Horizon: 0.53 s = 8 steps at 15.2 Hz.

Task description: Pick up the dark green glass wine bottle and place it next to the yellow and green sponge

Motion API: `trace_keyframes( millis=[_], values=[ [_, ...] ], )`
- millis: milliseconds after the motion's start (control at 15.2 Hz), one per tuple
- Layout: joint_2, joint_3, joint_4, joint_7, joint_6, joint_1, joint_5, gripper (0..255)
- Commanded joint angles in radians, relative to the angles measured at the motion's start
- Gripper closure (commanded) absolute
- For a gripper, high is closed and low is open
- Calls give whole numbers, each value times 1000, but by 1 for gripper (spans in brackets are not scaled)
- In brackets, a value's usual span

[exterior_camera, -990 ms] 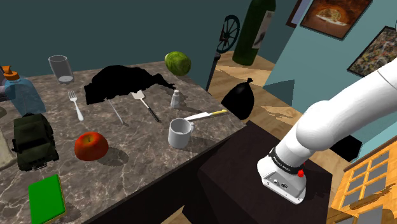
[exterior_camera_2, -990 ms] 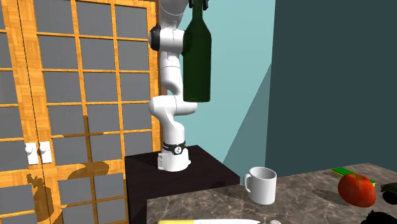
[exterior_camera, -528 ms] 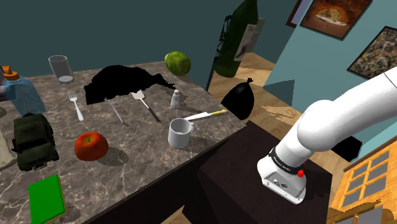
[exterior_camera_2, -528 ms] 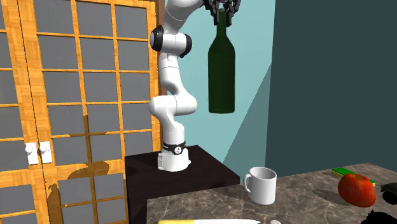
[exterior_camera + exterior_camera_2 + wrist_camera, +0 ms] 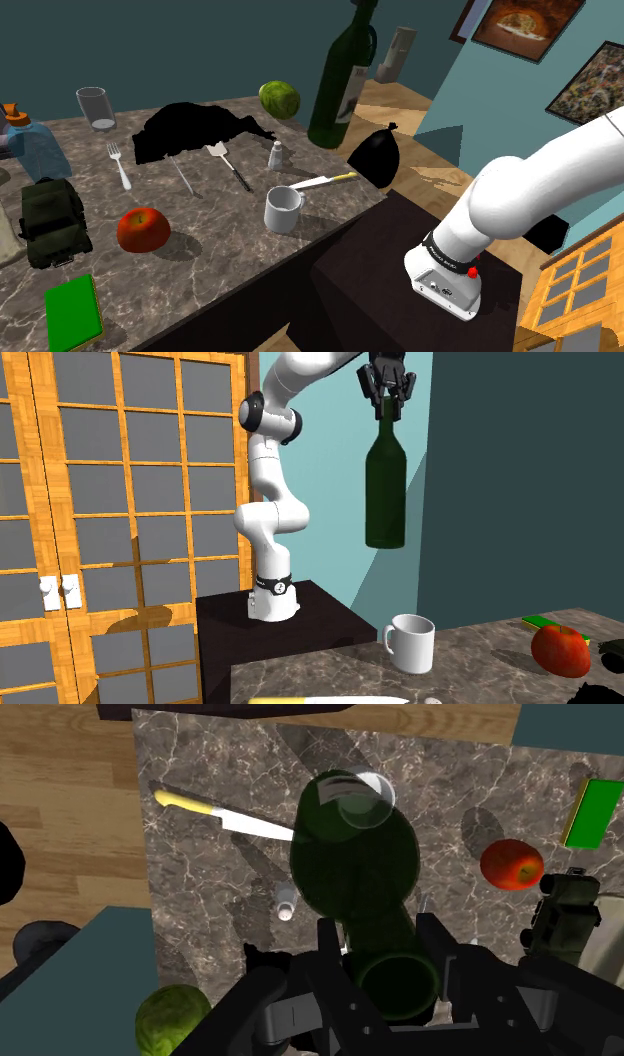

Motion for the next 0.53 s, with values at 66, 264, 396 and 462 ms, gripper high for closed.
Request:
trace_keyframes(
  millis=[66, 264, 396, 462],
  values=[
    [18, 54, -26, 68, 48, 15, 9, 255],
    [44, 109, -44, 136, 95, 31, 13, 255],
    [68, 147, -50, 182, 126, 41, 12, 255],
    [82, 166, -51, 206, 141, 46, 10, 255]
  ],
)
